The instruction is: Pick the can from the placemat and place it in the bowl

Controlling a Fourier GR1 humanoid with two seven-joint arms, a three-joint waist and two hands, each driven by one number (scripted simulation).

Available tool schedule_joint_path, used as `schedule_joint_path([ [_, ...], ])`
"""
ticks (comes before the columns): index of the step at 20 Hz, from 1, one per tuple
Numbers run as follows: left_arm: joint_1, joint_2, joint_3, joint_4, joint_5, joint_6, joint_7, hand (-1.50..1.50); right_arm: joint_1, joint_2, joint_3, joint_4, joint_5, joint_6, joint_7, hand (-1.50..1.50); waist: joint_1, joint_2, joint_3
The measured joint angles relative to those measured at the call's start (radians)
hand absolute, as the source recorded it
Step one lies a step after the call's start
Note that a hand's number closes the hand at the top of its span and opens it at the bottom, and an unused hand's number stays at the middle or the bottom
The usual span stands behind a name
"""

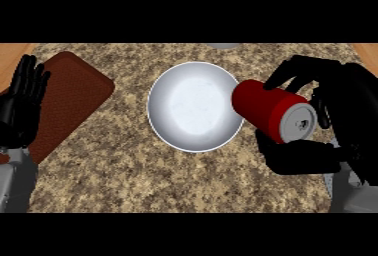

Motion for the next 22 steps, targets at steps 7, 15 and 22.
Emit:
schedule_joint_path([
  [7, 0.001, 0.003, 0.001, -0.005, -0.003, -0.008, -0.003, 0.00, -0.089, 0.021, 0.129, 0.289, 0.042, -0.146, 0.023, 1.50, 0.004, 0.003, 0.002],
  [15, -0.010, 0.006, 0.011, -0.008, 0.006, -0.012, 0.014, 0.00, -0.065, 0.026, 0.215, 0.571, 0.143, -0.370, 0.007, -1.50, 0.002, 0.006, 0.003],
  [22, -0.019, 0.004, 0.009, -0.009, 0.001, -0.010, 0.019, 0.00, -0.020, 0.028, 0.223, 0.742, 0.046, -0.682, -0.044, -1.50, 0.008, 0.007, 0.004],
])
